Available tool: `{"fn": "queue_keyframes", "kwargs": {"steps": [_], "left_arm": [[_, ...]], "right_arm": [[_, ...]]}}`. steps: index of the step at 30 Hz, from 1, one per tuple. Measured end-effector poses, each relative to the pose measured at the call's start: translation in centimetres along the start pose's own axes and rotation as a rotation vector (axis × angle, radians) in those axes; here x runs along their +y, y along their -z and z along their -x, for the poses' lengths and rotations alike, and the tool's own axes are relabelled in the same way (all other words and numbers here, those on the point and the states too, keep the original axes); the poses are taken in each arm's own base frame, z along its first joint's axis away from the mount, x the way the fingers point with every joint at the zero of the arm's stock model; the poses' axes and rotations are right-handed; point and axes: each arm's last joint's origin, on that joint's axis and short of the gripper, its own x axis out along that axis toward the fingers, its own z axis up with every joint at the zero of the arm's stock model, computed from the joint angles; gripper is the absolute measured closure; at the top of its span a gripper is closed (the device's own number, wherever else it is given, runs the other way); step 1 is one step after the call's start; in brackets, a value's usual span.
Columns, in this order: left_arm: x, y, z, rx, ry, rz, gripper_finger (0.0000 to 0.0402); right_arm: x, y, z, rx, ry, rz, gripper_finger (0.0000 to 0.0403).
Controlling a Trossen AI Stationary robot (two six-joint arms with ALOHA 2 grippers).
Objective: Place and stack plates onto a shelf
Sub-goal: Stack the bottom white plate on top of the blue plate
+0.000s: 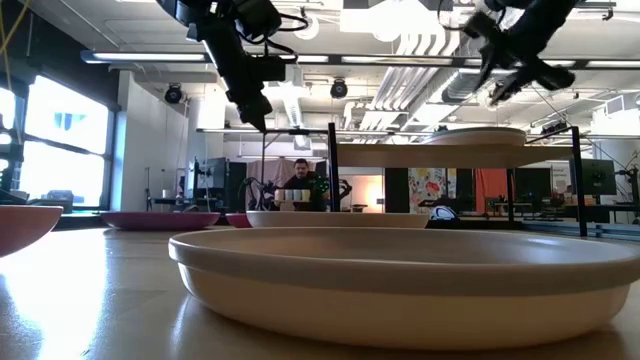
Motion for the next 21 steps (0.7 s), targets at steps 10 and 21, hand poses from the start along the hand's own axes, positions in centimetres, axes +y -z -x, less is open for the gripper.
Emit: {"fn": "queue_keyframes", "kwargs": {"steps": [10,21], "left_arm": [[0.0,0.0,0.0,0.0,0.0,0.0,0.0284],[0.0,-0.1,0.0,-0.007,-0.003,0.008,0.0284]], "right_arm": [[3.1,0.7,-0.4,0.03,-0.286,0.412,0.027],[4.7,2.7,-2.4,0.219,-0.399,0.683,0.027]]}}
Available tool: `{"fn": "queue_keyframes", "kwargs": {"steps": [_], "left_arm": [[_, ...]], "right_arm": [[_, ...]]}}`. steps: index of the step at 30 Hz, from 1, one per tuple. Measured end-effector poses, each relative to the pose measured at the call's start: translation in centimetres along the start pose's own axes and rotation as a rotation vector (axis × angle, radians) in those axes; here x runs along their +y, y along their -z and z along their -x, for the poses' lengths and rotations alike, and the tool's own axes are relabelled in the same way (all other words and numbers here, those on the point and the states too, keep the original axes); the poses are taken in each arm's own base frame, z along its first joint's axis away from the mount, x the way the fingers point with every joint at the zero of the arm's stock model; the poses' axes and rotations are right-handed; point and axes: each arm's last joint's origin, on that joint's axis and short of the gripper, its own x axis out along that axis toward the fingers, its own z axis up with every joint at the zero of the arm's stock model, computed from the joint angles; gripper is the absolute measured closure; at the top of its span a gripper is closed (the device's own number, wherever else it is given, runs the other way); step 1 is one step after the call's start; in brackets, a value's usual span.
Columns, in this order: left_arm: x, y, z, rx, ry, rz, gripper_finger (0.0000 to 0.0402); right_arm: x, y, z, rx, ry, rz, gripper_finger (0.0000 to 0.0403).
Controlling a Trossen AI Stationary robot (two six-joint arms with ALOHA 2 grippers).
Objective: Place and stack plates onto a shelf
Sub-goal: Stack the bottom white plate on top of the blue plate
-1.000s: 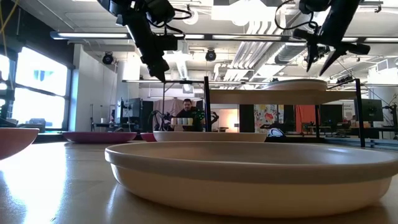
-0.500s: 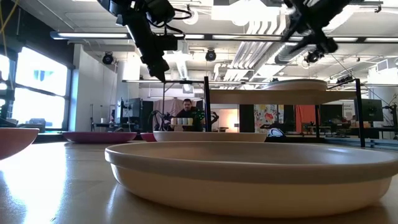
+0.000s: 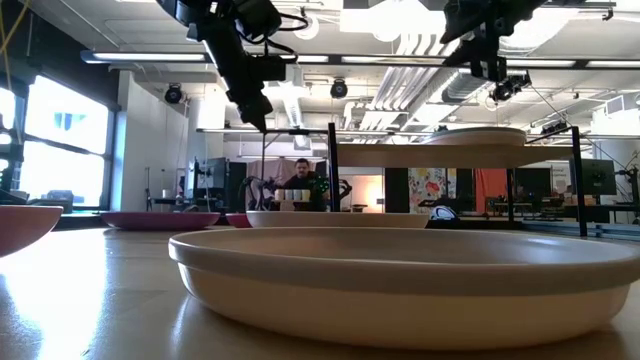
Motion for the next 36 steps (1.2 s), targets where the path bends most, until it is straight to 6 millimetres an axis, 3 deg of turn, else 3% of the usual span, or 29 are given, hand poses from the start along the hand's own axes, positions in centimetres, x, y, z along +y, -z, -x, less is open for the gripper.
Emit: {"fn": "queue_keyframes", "kwargs": {"steps": [10,20,26,36], "left_arm": [[-0.6,-0.5,0.4,-0.038,0.037,0.286,0.0284],[-0.9,-0.6,0.6,-0.052,0.077,0.29,0.0284],[-0.9,-0.8,0.6,-0.072,0.118,0.401,0.0284],[-3.5,-2.1,2.4,-0.151,0.611,0.561,0.0284]], "right_arm": [[0.4,2.0,-1.0,0.199,0.017,0.107,0.027],[1.2,3.8,-1.2,0.347,0.003,0.205,0.027],[2.1,4.5,-1.6,0.374,0.002,0.212,0.027],[3.0,5.2,-2.1,0.346,0.139,-0.118,0.027]]}}
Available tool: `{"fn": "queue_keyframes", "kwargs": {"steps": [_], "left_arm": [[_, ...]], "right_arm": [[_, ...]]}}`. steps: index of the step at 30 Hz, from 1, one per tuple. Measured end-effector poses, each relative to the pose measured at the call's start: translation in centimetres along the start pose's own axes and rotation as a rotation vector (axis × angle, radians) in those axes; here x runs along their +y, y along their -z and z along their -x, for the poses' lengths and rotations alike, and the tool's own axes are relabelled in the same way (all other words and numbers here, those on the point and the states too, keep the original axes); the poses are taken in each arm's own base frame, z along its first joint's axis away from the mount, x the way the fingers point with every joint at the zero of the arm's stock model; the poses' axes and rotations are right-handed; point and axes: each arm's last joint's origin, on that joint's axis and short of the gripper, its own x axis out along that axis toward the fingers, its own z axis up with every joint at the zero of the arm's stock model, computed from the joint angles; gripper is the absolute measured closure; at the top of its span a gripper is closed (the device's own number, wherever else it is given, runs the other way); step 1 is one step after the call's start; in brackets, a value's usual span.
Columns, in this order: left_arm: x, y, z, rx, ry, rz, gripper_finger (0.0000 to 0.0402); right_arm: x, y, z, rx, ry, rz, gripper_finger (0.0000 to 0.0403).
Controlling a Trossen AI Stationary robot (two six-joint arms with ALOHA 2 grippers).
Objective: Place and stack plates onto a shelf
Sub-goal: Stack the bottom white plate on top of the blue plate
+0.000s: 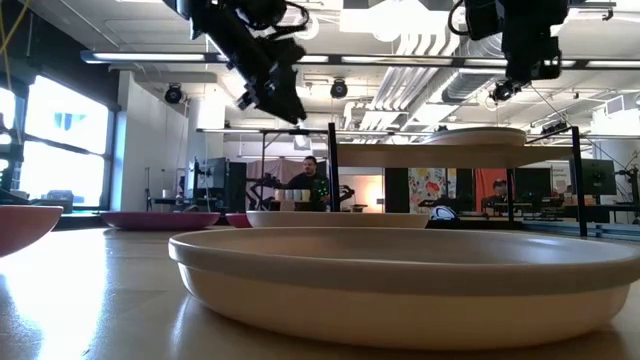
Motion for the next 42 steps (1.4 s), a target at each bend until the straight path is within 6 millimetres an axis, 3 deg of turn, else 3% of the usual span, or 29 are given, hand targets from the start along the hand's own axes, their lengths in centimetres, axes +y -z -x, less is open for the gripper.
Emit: {"fn": "queue_keyframes", "kwargs": {"steps": [8,14,27,42], "left_arm": [[-4.7,2.1,0.8,0.165,0.241,0.007,0.0284],[-7.3,3.3,1.5,0.224,0.285,-0.015,0.0284],[-11.2,4.9,2.8,0.254,0.264,0.146,0.0284],[-16.8,9.9,0.4,0.425,0.235,0.238,0.0284]], "right_arm": [[0.8,0.8,-0.5,-0.062,0.103,-0.099,0.0269],[1.2,1.2,-0.7,-0.105,0.145,-0.164,0.0269],[1.3,1.3,-0.8,-0.153,0.207,-0.044,0.027],[1.2,1.2,-0.7,-0.173,0.236,0.011,0.0269]]}}
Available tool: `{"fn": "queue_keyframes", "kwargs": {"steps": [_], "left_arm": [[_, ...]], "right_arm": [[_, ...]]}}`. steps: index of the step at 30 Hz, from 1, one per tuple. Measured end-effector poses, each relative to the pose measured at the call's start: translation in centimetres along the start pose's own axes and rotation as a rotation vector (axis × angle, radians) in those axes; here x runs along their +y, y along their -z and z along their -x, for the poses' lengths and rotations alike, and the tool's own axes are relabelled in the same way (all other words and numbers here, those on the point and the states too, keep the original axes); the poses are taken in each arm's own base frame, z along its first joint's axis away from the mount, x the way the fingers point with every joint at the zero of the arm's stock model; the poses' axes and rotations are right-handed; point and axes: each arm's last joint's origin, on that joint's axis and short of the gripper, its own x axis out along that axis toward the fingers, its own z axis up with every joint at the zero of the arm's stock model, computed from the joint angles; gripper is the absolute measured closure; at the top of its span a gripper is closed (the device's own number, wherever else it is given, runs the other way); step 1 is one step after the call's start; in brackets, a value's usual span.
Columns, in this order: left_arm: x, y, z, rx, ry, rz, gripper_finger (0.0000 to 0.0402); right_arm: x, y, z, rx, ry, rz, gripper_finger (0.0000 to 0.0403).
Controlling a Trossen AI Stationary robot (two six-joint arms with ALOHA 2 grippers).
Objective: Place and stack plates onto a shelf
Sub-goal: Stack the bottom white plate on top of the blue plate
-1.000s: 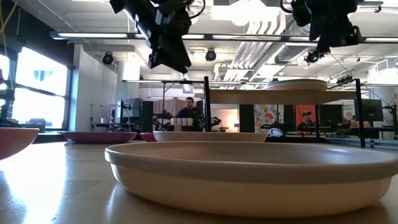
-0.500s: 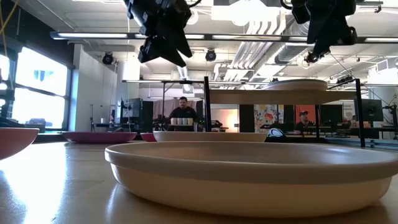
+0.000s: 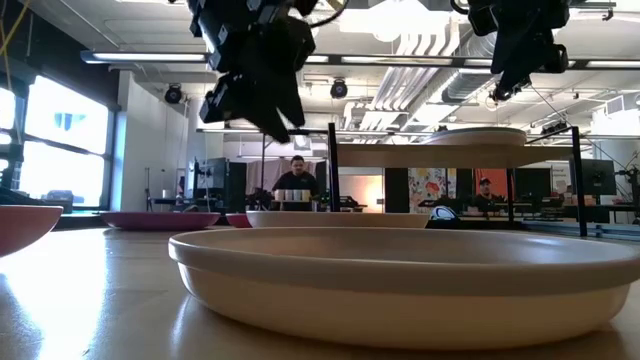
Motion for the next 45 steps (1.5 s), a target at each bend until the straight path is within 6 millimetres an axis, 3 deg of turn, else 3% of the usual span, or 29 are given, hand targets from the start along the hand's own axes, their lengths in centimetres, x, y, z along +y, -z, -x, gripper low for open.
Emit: {"fn": "queue_keyframes", "kwargs": {"steps": [12,28,36,45], "left_arm": [[-1.4,2.0,-4.4,0.072,0.039,0.004,0.0284],[-1.6,3.2,-4.4,0.138,0.013,-0.035,0.0284],[-2.1,4.7,-6.0,0.168,0.002,-0.022,0.0284],[-2.0,4.7,-6.3,0.141,-0.016,-0.034,0.0284]], "right_arm": [[0.0,0.0,0.0,-0.012,0.012,0.0,0.0269],[-0.1,-0.1,0.0,-0.024,0.024,0.0,0.0269],[-0.1,-0.1,0.0,-0.024,0.025,0.0,0.0269],[-0.1,-0.1,0.0,-0.025,0.025,-0.001,0.0269]]}}
